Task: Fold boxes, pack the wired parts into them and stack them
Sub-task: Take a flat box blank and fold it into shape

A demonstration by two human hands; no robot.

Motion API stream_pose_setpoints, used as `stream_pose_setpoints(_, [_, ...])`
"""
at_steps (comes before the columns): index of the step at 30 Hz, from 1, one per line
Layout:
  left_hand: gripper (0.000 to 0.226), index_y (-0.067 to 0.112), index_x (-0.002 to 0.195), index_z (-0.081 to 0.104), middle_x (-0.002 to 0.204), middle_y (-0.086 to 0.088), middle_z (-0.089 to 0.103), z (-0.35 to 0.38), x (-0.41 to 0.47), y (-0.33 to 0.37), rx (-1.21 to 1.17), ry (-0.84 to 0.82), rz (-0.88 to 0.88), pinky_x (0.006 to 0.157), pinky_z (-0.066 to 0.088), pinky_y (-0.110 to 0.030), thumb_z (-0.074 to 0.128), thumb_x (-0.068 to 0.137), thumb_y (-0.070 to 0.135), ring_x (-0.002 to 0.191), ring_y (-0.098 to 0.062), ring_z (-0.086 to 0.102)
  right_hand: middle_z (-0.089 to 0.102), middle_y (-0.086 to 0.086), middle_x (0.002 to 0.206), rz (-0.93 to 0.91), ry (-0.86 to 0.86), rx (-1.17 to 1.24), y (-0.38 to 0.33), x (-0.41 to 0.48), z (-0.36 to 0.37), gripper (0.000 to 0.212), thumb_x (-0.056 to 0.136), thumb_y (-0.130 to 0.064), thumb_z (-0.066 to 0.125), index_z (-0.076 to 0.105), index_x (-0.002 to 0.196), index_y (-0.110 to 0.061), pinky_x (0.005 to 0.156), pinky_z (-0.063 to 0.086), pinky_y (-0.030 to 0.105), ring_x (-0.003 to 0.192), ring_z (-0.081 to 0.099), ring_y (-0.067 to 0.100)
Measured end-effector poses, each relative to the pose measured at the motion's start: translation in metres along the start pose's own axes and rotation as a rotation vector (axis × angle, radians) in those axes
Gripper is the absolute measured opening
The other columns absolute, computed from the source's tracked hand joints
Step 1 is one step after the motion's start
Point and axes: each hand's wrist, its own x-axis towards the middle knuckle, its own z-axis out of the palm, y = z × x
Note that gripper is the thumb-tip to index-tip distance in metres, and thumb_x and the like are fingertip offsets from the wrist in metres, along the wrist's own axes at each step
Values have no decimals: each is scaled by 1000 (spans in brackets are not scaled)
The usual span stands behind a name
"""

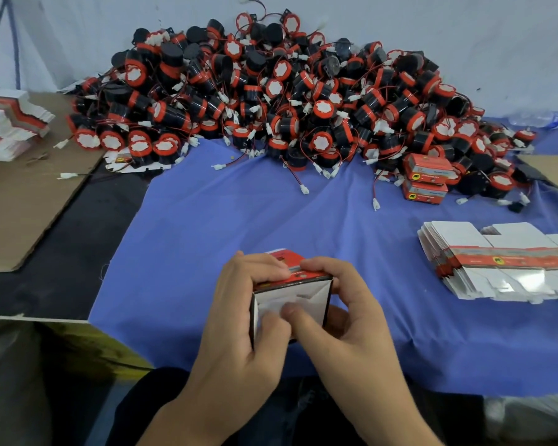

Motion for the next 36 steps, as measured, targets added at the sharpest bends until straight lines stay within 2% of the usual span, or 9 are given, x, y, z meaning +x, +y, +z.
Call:
stream_pose_setpoints(3, [48, 25, 116, 55, 125, 4, 56, 3, -1, -2, 24, 42, 21, 94, 53, -44, 53, 80, -7, 125, -29, 55, 72, -1, 103, 3, 50, -4, 2, -1, 6, 51, 82, 2, 70, 63, 114, -36, 80, 61, 53, 85, 73, 29])
stream_pose_setpoints(7, [32, 23, 120, 54, 122, 8, 58, 1, -3, -1, -155, 139, -70, 82, 57, -26, 56, 89, 17, 113, -18, 63, 70, 2, 116, 140, 102, 216, 3, -4, 10, 68, 64, -29, 82, 58, 122, -55, 94, 57, 49, 94, 72, 33])
stream_pose_setpoints(10, [23, 24, 118, 56, 120, 7, 61, 5, -5, -1, -225, 242, -83, 82, 52, -17, 48, 96, 25, 108, -9, 63, 69, 23, 116, 266, 0, 441, 5, -7, 16, 81, 58, -26, 85, 56, 131, -43, 107, 48, 50, 107, 69, 34])
stream_pose_setpoints(12, [22, 24, 116, 57, 120, 6, 60, 13, -8, 0, -197, 253, -50, 85, 50, -14, 40, 101, 26, 111, -8, 60, 72, 20, 112, 265, -22, 507, 6, -9, 20, 79, 61, -16, 80, 55, 135, -29, 97, 55, 39, 105, 69, 30])
stream_pose_setpoints(16, [25, 27, 116, 59, 123, 3, 58, 25, -14, 0, -186, 299, -25, 91, 50, -23, 36, 104, 26, 119, -24, 57, 72, 17, 117, 278, -19, 675, 5, -12, 25, 71, 72, 2, 65, 52, 137, -25, 80, 58, 30, 103, 70, 26])
stream_pose_setpoints(19, [25, 30, 116, 58, 124, 0, 58, 24, -15, 0, -160, 336, -33, 89, 54, -36, 37, 103, 28, 116, -27, 58, 72, 16, 116, 278, -10, 745, 4, -14, 25, 77, 71, 1, 73, 51, 138, -30, 88, 57, 38, 103, 69, 26])
stream_pose_setpoints(28, [35, 29, 127, 51, 128, 1, 56, 19, -25, -10, -166, 208, -96, 83, 57, -47, 44, 94, 25, 110, -30, 62, 56, 31, 136, 343, -118, 836, 5, -18, 15, 75, 72, -8, 73, 46, 142, -17, 108, 39, 55, 115, 59, 41])
stream_pose_setpoints(32, [39, 31, 128, 48, 134, 8, 51, 12, -29, -12, -153, 78, -79, 90, 52, -25, 45, 91, 21, 121, -22, 56, 65, 29, 124, 322, -72, 750, 5, -17, 12, 70, 72, -1, 67, 53, 136, -24, 93, 47, 47, 104, 64, 37])
stream_pose_setpoints(36, [34, 37, 132, 44, 133, 9, 52, 6, -30, -14, -100, -59, -140, 86, 56, -35, 47, 99, 38, 115, -24, 61, 54, 32, 137, 357, -38, 771, 9, -18, 11, 75, 73, -14, 77, 46, 142, -18, 84, 53, 41, 107, 63, 35])
